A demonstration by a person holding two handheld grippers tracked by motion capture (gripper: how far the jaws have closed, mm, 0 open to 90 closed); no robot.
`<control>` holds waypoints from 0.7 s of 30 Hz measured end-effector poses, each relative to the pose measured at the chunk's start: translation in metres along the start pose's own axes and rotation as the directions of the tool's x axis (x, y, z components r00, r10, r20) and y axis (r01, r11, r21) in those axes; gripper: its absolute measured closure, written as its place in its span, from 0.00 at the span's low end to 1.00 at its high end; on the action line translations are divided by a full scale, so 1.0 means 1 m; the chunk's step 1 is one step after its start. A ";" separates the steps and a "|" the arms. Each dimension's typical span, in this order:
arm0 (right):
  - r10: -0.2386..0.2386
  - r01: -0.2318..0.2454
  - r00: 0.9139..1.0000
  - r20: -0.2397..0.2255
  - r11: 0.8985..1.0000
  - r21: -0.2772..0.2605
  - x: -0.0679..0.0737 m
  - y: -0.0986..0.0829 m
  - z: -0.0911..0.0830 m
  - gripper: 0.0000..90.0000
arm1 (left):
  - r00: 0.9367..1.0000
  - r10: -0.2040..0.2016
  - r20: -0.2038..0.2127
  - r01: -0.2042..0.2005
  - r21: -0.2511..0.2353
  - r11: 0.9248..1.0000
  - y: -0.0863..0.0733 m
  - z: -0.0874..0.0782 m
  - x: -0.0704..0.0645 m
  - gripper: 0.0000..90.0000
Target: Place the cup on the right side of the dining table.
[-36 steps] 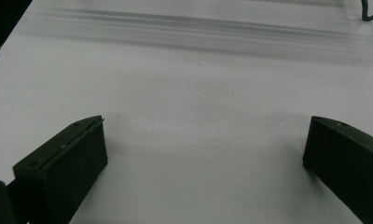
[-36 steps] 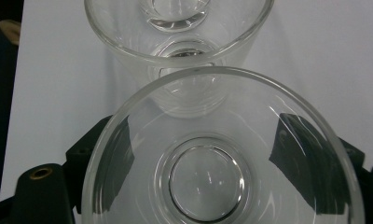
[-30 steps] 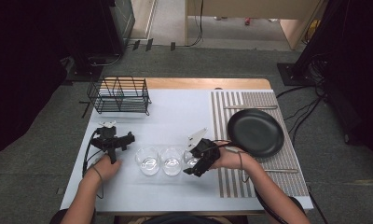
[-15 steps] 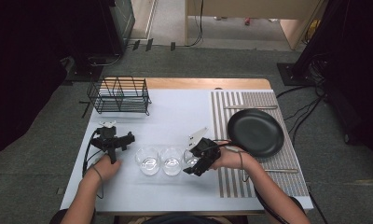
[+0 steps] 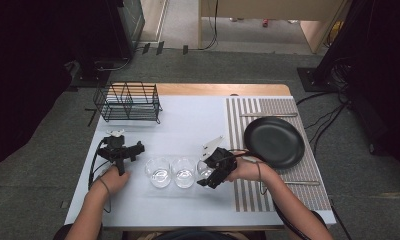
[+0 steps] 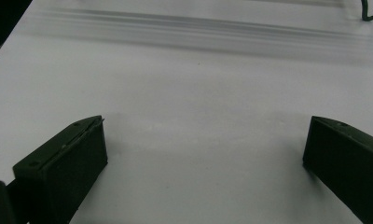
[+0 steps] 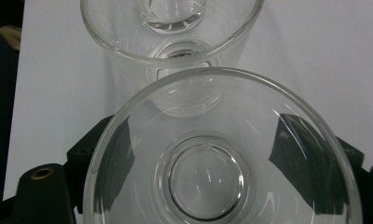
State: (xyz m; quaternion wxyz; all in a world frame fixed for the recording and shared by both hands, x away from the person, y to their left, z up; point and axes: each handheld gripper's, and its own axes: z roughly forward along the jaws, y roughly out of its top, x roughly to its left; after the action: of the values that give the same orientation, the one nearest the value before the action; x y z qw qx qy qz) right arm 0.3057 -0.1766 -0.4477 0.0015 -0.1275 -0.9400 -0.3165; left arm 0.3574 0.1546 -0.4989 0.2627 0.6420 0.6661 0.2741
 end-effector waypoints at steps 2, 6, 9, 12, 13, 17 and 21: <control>-0.001 0.001 1.000 0.003 1.000 0.001 0.000 0.000 0.000 0.21 | 1.000 0.000 0.000 0.000 0.000 1.000 0.000 0.000 0.000 0.00; -0.004 0.004 1.000 0.010 1.000 -0.003 0.000 0.000 -0.001 0.21 | 1.000 0.000 0.000 0.000 0.000 1.000 0.000 0.000 0.000 0.00; -0.007 0.007 1.000 0.012 1.000 -0.007 0.001 0.001 -0.002 0.21 | 1.000 0.000 0.000 0.000 0.000 1.000 0.000 0.000 0.000 0.00; -0.014 0.015 1.000 0.017 1.000 -0.009 0.001 0.001 -0.003 0.21 | 1.000 0.000 0.000 0.000 0.000 1.000 0.000 0.000 0.000 0.00; -0.017 0.017 1.000 0.018 1.000 -0.008 0.001 0.001 -0.003 0.21 | 1.000 0.000 0.000 0.000 0.000 1.000 0.000 0.000 0.000 0.00; -0.015 0.015 1.000 0.025 1.000 -0.008 0.001 0.002 -0.003 0.21 | 1.000 0.000 0.000 0.000 0.000 1.000 0.000 0.000 0.000 0.00; -0.019 0.019 1.000 0.021 1.000 -0.010 0.001 0.001 -0.004 0.21 | 1.000 0.000 0.000 0.000 0.000 1.000 0.000 0.000 0.000 0.00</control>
State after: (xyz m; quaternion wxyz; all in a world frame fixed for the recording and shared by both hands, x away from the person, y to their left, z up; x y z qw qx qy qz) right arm 0.3046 -0.1776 -0.4438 -0.0117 -0.1219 -0.9395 -0.3200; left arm 0.3574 0.1546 -0.4990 0.2628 0.6418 0.6662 0.2742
